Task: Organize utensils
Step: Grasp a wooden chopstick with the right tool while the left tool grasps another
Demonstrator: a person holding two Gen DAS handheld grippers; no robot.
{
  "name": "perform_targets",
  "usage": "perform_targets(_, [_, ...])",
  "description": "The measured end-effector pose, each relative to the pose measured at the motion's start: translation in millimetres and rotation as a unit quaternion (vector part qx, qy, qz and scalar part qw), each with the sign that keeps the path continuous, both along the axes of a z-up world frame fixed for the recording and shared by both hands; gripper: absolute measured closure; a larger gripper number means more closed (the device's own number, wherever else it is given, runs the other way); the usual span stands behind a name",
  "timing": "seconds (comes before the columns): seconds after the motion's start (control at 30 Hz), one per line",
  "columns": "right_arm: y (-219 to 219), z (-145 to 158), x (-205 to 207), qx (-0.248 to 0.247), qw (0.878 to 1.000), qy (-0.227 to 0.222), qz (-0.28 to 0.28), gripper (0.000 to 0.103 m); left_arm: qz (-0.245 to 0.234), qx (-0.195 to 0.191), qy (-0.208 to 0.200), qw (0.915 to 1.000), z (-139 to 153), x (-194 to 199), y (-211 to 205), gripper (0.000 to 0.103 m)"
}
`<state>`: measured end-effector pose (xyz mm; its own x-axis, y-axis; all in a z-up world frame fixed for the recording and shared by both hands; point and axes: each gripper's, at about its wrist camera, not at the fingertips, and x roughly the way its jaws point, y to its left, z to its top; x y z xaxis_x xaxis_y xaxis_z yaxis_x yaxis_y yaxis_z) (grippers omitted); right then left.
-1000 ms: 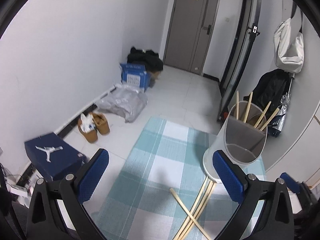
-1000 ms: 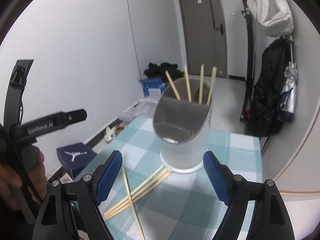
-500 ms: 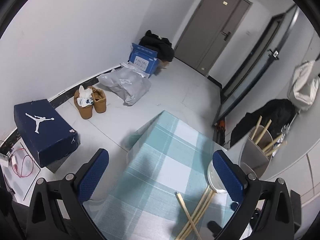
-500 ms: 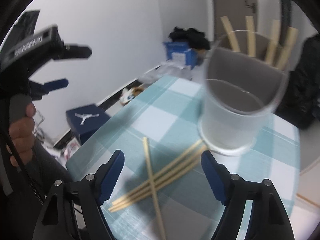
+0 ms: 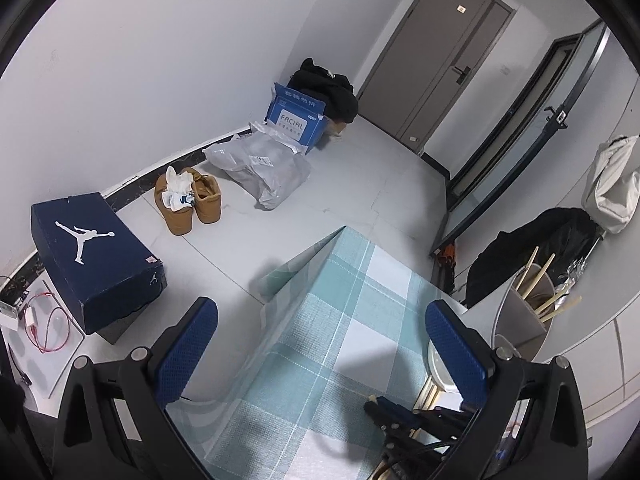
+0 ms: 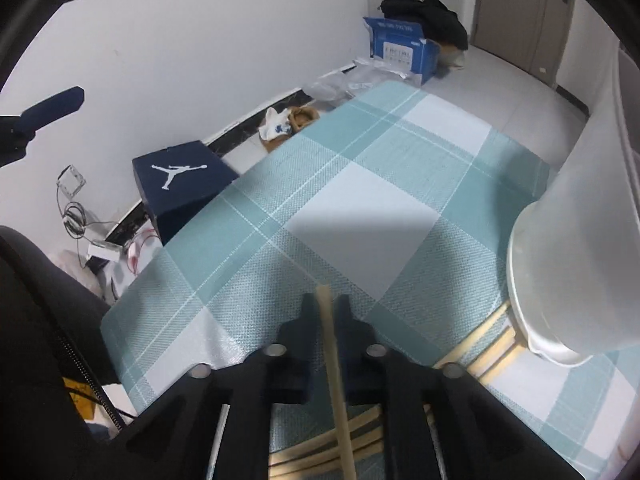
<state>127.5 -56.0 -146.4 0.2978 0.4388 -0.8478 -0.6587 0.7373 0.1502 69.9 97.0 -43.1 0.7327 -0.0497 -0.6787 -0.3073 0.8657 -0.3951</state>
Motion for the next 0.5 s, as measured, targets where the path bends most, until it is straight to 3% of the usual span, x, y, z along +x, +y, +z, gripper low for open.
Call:
perform_targets(0.27, [-39.4, 36.4, -5.8, 0.053, 0.997, -0.035, -0.046, 0.097, -0.009, 0.034, 0.026, 0.9990, -8.8, 5.6, -7.9, 0.001])
perform_targets(0.43, [-91.7, 65.2, -8.6, 0.102, 0.987, -0.054, -0.110, 0.097, -0.046, 0.066, 0.044, 0.9958, -19.1, 11.5, -27.8, 0.001])
perform_targets(0.5, [-113.8, 74.0, -8.2, 0.127, 0.981, -0.054, -0.139, 0.097, -0.082, 0.069, 0.062, 0.9923, -28.0, 16.6, -41.1, 0.001])
